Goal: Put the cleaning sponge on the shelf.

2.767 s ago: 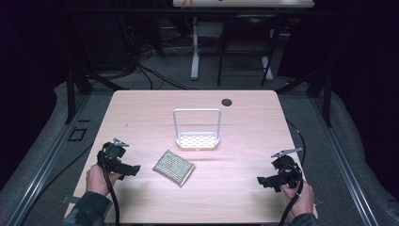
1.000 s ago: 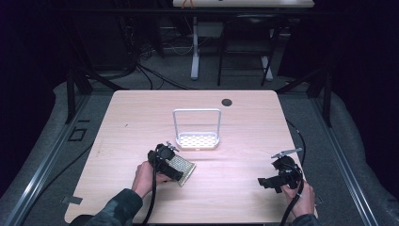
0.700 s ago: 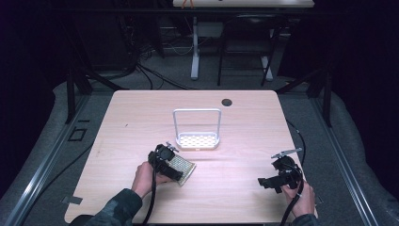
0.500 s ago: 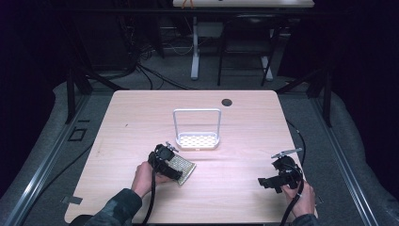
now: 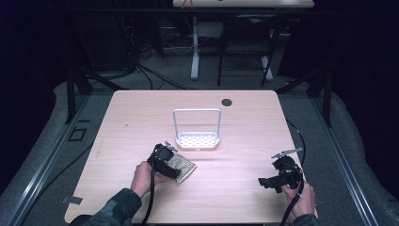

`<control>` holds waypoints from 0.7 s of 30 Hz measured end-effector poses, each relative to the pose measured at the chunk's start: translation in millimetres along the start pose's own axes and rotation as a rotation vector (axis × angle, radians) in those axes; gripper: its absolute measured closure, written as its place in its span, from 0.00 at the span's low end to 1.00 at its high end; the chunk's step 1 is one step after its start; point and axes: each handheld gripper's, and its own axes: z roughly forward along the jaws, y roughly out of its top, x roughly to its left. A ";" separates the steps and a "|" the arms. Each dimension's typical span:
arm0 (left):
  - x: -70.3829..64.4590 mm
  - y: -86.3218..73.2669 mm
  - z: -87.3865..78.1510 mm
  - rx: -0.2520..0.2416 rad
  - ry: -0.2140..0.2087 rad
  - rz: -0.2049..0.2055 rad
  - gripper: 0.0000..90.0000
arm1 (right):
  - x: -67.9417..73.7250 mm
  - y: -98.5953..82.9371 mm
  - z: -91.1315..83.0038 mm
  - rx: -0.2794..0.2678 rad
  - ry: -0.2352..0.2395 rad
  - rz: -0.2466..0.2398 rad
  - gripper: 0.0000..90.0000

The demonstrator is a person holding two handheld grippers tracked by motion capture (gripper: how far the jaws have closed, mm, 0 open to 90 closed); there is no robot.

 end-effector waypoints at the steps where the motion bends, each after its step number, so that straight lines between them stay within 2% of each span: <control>1: -0.2 -0.1 -0.4 -0.004 0.004 0.000 0.36 | 0.0 0.0 -0.1 0.000 0.001 0.001 0.04; 12: -2.5 -1.9 -3.4 -0.050 0.021 0.016 0.54 | -0.1 0.0 -0.7 0.001 0.008 0.007 0.04; 21: -1.6 -3.1 -7.1 -0.079 0.011 0.020 0.61 | -0.7 -0.6 -1.9 -0.007 0.007 0.010 0.05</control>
